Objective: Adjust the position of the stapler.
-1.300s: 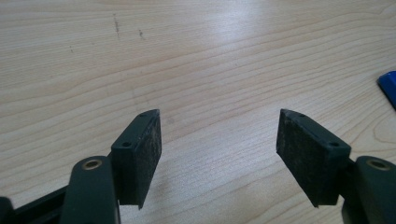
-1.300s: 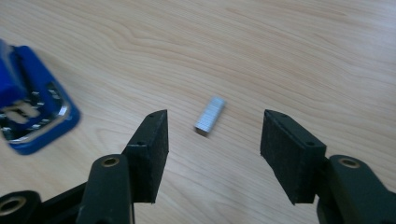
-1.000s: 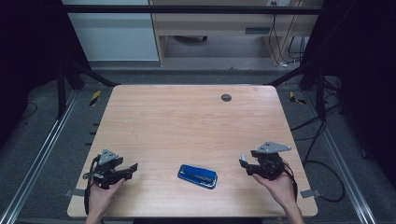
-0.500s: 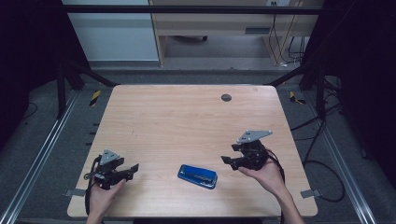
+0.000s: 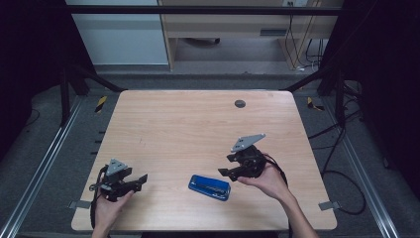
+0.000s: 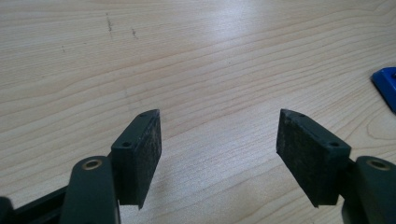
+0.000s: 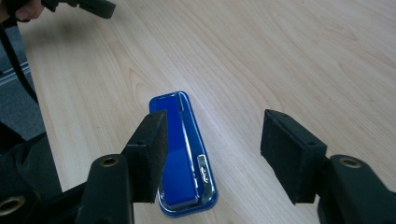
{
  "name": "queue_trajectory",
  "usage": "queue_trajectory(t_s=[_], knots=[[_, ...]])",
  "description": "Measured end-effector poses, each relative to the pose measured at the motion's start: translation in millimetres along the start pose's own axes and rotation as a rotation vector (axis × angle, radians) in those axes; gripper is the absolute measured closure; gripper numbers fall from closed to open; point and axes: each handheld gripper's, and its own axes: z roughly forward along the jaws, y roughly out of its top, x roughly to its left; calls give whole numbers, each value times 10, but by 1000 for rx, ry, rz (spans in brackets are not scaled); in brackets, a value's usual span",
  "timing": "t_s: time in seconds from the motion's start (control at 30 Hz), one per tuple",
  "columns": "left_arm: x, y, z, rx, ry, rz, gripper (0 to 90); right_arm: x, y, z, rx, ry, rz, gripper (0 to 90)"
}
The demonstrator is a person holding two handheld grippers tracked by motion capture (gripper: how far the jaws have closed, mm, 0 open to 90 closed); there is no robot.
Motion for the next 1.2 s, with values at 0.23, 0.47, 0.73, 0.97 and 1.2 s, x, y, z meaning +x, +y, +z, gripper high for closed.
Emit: queue_trajectory(t_s=[0.23,0.47,0.73,0.97,1.2], knots=[[2,2,0,4,0,4,310,90,37,193,70,54,-44,464],[1,0,2,4,1,4,310,166,7,408,133,66,-74,511],[-2,2,6,4,0,6,310,211,-12,597,190,85,-113,555],[2,1,10,8,-1,8,311,233,-55,751,251,74,-145,569],[-5,3,14,10,-3,11,310,241,-54,845,278,72,-161,582]])
